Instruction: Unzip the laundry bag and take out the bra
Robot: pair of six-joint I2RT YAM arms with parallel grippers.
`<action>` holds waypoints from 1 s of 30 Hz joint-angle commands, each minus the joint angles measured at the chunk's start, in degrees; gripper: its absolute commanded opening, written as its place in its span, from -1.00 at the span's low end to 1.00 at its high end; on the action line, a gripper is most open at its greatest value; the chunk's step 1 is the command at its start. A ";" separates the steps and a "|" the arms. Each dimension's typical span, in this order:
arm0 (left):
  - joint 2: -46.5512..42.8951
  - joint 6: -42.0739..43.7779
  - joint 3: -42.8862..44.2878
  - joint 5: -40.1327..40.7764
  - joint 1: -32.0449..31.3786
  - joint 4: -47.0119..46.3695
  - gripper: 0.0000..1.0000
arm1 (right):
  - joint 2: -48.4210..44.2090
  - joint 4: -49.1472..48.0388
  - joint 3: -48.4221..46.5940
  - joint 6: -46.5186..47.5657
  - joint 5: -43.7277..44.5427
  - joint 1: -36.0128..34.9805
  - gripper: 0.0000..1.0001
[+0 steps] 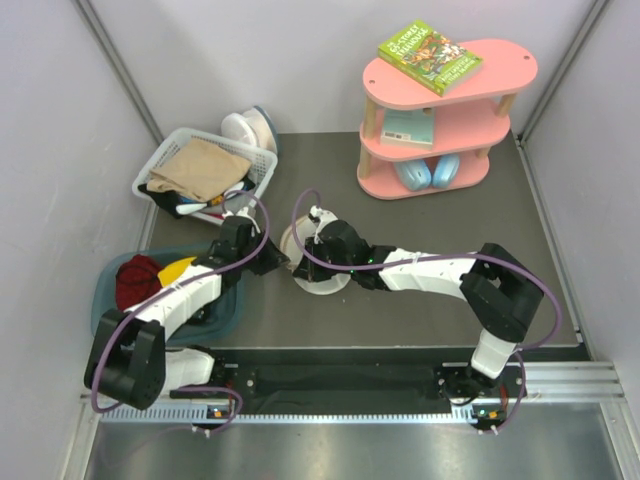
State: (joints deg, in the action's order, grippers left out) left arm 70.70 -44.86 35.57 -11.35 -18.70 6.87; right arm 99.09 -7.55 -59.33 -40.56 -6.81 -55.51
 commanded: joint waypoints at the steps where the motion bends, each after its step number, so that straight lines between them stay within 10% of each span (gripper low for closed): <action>1: 0.50 0.21 2.22 -0.42 0.24 -3.45 -0.89 | -0.91 -0.98 -1.49 0.83 0.48 -0.92 -1.00; 30: -1.44 3.64 3.10 5.55 0.42 1.12 -1.00 | -11.99 5.97 8.53 3.73 6.63 3.91 -1.00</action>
State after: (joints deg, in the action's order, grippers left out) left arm 70.98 -43.11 36.73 -9.37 -18.72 7.75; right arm 89.93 -2.72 -51.55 -38.02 -1.58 -53.06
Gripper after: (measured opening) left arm 0.018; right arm 0.019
